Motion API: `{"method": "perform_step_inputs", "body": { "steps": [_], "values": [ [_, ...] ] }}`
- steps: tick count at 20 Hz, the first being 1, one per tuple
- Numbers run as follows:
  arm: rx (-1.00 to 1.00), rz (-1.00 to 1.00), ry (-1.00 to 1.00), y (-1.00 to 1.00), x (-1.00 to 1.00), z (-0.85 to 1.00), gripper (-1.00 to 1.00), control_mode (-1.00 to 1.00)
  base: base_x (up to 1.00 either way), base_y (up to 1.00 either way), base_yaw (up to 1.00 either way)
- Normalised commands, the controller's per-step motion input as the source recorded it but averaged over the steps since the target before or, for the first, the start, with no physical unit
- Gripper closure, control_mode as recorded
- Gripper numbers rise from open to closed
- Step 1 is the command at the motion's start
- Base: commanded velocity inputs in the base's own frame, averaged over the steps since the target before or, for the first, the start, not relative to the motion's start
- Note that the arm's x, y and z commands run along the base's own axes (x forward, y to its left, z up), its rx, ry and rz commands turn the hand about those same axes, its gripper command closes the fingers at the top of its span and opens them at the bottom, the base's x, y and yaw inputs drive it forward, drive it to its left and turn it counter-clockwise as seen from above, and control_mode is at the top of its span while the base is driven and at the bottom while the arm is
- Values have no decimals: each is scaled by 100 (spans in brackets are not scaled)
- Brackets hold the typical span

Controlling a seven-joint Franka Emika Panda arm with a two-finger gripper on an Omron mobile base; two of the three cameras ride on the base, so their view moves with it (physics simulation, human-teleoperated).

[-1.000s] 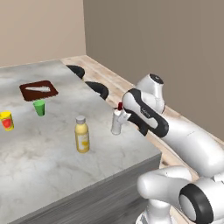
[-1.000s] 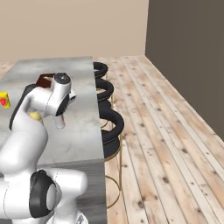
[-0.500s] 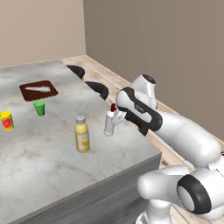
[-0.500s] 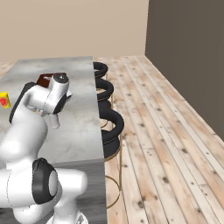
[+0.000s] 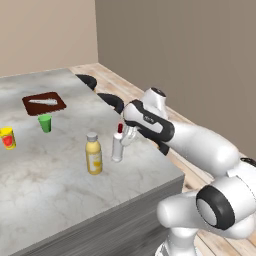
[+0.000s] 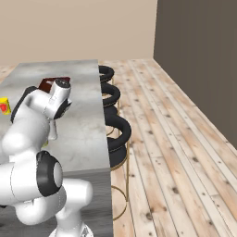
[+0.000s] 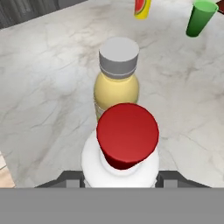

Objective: Place the drinks on the dining counter in a tight cluster.

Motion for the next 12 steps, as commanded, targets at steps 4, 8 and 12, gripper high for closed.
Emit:
{"method": "perform_step_inputs", "body": {
  "steps": [4,8,12],
  "values": [
    [0,5,-7,1,9,-33,100,-100,0,0,0],
    [-2,0,-1,0,33,-6,100,-100,0,0,0],
    [-4,0,1,0,51,-6,100,-100,0,0,0]
  ]
}}
